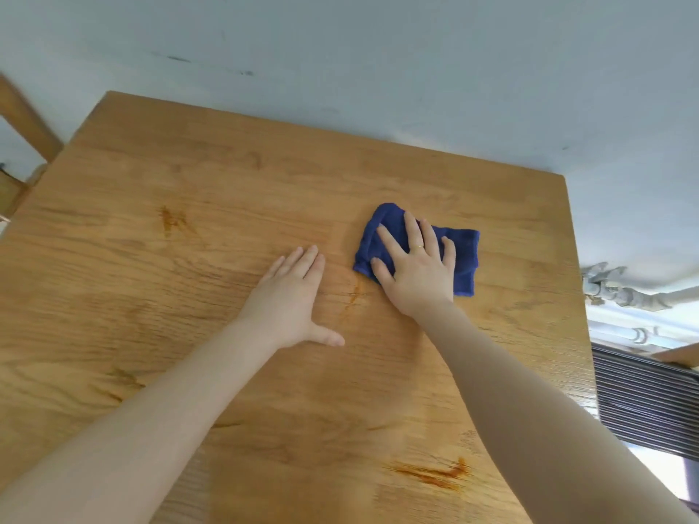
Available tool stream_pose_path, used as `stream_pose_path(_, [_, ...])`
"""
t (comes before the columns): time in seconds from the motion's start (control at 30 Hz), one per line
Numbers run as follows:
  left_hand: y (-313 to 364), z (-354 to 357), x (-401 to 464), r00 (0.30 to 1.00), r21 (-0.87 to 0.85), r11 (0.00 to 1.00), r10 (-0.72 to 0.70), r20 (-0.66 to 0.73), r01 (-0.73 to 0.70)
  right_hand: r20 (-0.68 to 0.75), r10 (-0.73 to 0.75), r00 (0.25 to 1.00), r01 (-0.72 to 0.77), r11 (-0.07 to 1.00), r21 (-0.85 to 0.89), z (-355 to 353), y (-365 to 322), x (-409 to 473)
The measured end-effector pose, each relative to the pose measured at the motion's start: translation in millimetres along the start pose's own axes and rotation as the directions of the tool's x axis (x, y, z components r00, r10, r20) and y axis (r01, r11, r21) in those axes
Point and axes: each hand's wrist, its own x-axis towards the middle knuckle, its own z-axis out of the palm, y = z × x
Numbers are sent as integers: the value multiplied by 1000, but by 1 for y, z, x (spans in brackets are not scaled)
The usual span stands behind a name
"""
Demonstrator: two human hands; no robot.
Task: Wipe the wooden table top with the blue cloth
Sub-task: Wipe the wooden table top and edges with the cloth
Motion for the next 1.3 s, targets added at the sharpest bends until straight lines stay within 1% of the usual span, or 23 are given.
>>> stream_pose_path(0.07, [-9, 2, -6, 999, 52, 998, -36, 1, 36, 21, 1, 1000, -1, 1000, -6, -3, -5, 25])
stream_pose_path(0.1, [-12, 3, -9, 998, 68, 996, -61, 5, 60, 33, -32, 999, 33, 999, -20, -3, -6, 30])
stream_pose_path(0.2, [-13, 2, -11, 995, 105, 990, -96, 13, 94, 58, -236, 970, 239, 969, -56, -3, 0, 14])
stream_pose_path(0.3, [-12, 0, -7, 996, 105, 990, -94, 0, 94, 63, -422, 904, 425, 904, -41, -1, 2, -23])
stream_pose_path(0.37, [-13, 0, -7, 995, 78, 992, -98, -3, 98, 74, -495, 866, 495, 869, 15, -1, 3, -30])
stream_pose_path(0.43, [-16, 2, -6, 996, 41, 995, -92, -14, 93, 73, -518, 852, 516, 855, 53, -4, 6, -18])
stream_pose_path(0.5, [-19, 5, -6, 997, 12, 997, -82, -15, 82, 58, -478, 876, 476, 878, 52, -5, 7, 6])
stream_pose_path(0.57, [-20, 9, -7, 996, 6, 996, -86, -20, 86, 50, -356, 933, 356, 934, 12, -5, 1, 32])
stream_pose_path(0.63, [-21, 11, -7, 995, 13, 995, -96, -42, 96, 38, -278, 960, 280, 959, -39, -2, -7, 45])
stream_pose_path(0.7, [-17, 7, -9, 994, 16, 994, -105, -18, 106, 45, -306, 951, 309, 948, -79, -2, -11, 30])
stream_pose_path(0.83, [-12, 3, -9, 992, 26, 991, -130, 3, 130, 109, -510, 853, 516, 856, -37, 1, -12, -41])
stream_pose_path(0.9, [-13, 3, -9, 992, 20, 992, -124, -1, 124, 121, -550, 826, 556, 831, -21, 4, -11, -55])
stream_pose_path(0.93, [-13, 4, -9, 992, 19, 992, -125, -4, 125, 122, -547, 828, 554, 832, -24, 4, -12, -53])
stream_pose_path(1.0, [-15, 4, -9, 993, 32, 993, -115, -7, 116, 86, -488, 868, 492, 870, -32, 2, -13, -35])
stream_pose_path(1.07, [-17, 8, -6, 994, 38, 993, -112, -9, 112, 88, -348, 933, 353, 934, -52, 1, -18, -11])
stream_pose_path(1.13, [-18, 10, -4, 994, 34, 993, -112, -9, 112, 89, -246, 965, 254, 963, -92, 1, -25, 6])
stream_pose_path(1.23, [-20, 13, -5, 994, 31, 994, -108, -13, 109, 104, -224, 969, 234, 966, -105, 1, -35, -9])
stream_pose_path(1.3, [-22, 14, -7, 995, 9, 996, -89, -36, 89, 109, -266, 958, 277, 956, -99, 7, -43, -41])
